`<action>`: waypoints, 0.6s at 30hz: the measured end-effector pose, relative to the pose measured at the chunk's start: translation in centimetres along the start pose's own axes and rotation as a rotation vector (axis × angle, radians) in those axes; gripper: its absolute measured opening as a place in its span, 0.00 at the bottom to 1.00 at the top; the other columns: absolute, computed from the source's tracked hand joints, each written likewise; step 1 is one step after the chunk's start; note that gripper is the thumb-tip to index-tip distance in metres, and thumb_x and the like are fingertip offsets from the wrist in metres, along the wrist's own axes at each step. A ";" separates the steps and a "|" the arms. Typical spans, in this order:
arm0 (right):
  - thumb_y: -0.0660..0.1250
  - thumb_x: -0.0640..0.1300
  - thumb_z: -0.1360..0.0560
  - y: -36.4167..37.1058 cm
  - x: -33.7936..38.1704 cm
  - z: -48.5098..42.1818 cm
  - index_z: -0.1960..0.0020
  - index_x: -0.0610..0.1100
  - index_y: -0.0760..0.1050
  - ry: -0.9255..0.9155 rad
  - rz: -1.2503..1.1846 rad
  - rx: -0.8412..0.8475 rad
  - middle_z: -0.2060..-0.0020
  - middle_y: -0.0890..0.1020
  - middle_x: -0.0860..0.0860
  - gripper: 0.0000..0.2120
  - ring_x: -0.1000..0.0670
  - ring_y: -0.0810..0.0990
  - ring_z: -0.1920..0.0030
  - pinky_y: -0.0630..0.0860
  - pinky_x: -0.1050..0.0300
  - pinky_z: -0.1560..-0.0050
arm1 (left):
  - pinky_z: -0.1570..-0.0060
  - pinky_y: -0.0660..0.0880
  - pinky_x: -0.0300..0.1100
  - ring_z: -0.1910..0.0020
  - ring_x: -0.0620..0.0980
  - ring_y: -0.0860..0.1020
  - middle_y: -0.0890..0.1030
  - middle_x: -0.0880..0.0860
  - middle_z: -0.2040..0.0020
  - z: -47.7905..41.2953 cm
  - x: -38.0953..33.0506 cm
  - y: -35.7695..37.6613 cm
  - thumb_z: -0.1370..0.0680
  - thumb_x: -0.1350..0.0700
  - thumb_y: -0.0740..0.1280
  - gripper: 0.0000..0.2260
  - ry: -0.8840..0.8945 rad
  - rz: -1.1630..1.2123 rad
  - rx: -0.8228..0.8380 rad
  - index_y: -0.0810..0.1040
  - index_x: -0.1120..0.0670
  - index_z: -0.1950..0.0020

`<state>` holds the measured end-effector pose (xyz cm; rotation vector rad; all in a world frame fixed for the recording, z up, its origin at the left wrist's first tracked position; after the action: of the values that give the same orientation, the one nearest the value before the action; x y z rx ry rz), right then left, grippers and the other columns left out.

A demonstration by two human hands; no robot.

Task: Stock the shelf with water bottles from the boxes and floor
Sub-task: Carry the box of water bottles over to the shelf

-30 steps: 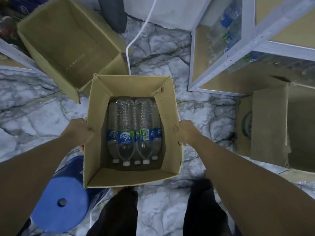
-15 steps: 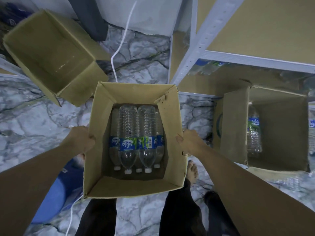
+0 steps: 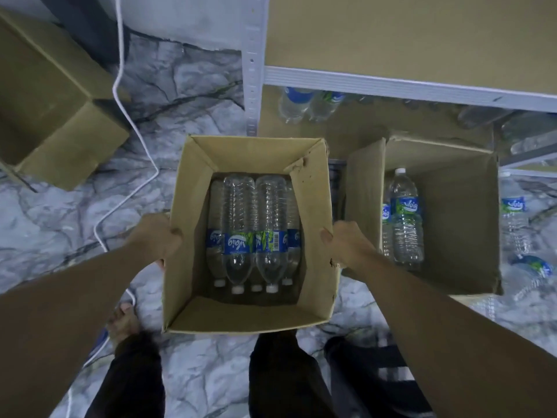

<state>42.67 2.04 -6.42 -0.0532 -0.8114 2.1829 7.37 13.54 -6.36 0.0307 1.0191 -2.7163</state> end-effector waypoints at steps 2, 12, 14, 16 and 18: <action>0.57 0.51 0.17 -0.8 -1.5 -1.0 0.55 0.42 0.69 0.017 0.000 -0.014 0.64 0.74 0.48 0.15 0.53 0.74 0.67 0.66 0.61 0.72 | 0.82 0.72 0.37 0.81 0.48 0.78 0.79 0.56 0.73 -0.2 -1.8 1.0 0.23 0.59 0.60 0.12 0.006 0.067 0.034 0.79 0.62 0.62; 0.55 0.53 0.17 -2.4 -6.6 -4.7 0.53 0.42 0.71 -0.009 0.030 -0.105 0.64 0.74 0.48 0.16 0.53 0.74 0.66 0.69 0.59 0.65 | 0.83 0.66 0.35 0.76 0.49 0.76 0.76 0.55 0.76 -1.3 -7.6 4.5 0.22 0.58 0.60 0.17 0.025 0.006 -0.019 0.75 0.61 0.69; 0.55 0.53 0.17 -2.4 -7.1 -5.5 0.53 0.42 0.72 -0.013 0.018 -0.110 0.61 0.77 0.45 0.17 0.49 0.77 0.63 0.74 0.55 0.60 | 0.83 0.64 0.34 0.76 0.48 0.75 0.76 0.56 0.74 -2.1 -8.1 4.8 0.22 0.57 0.61 0.16 0.017 -0.004 -0.028 0.75 0.61 0.68; 0.54 0.54 0.17 -2.2 -7.6 -6.0 0.53 0.43 0.71 -0.014 0.020 -0.115 0.60 0.77 0.46 0.16 0.48 0.77 0.61 0.75 0.53 0.58 | 0.80 0.64 0.36 0.75 0.47 0.73 0.75 0.55 0.73 -2.5 -8.5 5.1 0.21 0.56 0.61 0.15 0.009 -0.027 -0.049 0.75 0.62 0.65; 0.54 0.55 0.17 -1.9 -7.6 -6.2 0.54 0.44 0.70 -0.017 0.043 -0.114 0.62 0.75 0.48 0.16 0.49 0.77 0.62 0.73 0.54 0.58 | 0.77 0.64 0.38 0.73 0.48 0.73 0.74 0.55 0.72 -2.8 -8.3 5.6 0.21 0.55 0.61 0.16 -0.013 -0.033 -0.075 0.72 0.60 0.67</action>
<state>50.95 1.00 -11.96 -0.1100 -0.9517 2.1787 16.52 13.04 -11.24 -0.0168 1.1264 -2.7017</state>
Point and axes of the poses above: each hand's wrist, its own z-axis away from the middle knuckle, its own y-axis out of the palm, x = y × z, the point moved 6 cm from there along -z, towards the middle knuckle
